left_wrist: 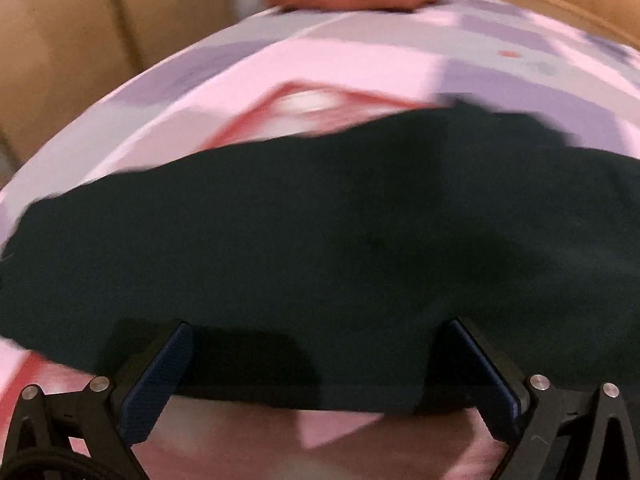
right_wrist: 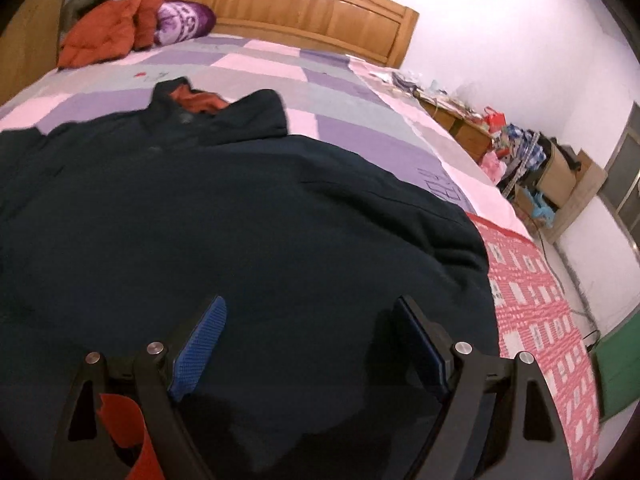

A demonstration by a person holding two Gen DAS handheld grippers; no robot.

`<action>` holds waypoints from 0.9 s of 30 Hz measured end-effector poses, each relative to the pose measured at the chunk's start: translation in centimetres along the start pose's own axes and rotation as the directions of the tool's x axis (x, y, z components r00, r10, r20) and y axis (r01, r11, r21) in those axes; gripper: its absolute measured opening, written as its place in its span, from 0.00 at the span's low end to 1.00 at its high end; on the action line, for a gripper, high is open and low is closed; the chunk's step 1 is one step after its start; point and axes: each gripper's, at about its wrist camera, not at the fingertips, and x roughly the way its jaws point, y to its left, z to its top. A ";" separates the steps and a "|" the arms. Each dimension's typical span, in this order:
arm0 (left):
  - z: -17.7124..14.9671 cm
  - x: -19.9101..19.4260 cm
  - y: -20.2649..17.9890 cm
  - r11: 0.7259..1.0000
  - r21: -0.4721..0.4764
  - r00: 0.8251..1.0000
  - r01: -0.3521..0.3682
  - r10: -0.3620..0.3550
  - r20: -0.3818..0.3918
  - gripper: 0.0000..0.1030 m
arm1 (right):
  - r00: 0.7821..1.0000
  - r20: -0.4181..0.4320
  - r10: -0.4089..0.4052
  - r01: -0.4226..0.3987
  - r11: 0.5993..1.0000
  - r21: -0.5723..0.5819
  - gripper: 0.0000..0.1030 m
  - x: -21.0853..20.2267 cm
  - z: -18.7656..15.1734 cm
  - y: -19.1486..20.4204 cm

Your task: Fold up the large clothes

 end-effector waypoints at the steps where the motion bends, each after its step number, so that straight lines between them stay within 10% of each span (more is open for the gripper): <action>1: 0.0 0.6 2.0 0.999 -0.024 1.000 -0.025 0.025 -0.012 1.00 | 1.000 -0.002 0.011 -0.011 1.000 -0.011 0.85 -0.3 0.0 0.7; 6: -0.1 2.4 13.4 0.963 -0.222 0.987 -0.154 0.141 -0.074 1.00 | 1.000 -0.016 0.012 -0.012 0.999 -0.040 0.85 -1.2 -0.3 3.3; 10: -0.5 2.0 18.1 0.955 -0.287 0.997 -0.071 0.057 -0.057 1.00 | 0.999 -0.037 -0.026 0.025 0.999 -0.035 0.86 -1.1 -0.5 5.8; 15: -0.4 1.3 18.7 0.957 -0.290 0.998 0.026 -0.042 -0.048 1.00 | 0.996 0.011 -0.093 0.093 0.995 -0.042 0.86 -0.6 -1.7 6.7; 20: -2.7 -0.9 20.6 0.884 -0.443 0.985 0.148 -0.171 -0.013 1.00 | 0.999 -0.002 -0.038 0.038 0.999 0.001 0.87 0.1 -1.9 5.9; 27: -3.3 2.4 20.8 0.832 -0.543 0.985 0.112 -0.165 -0.050 1.00 | 1.000 -0.004 -0.028 0.028 1.000 0.007 0.87 0.6 -2.0 6.0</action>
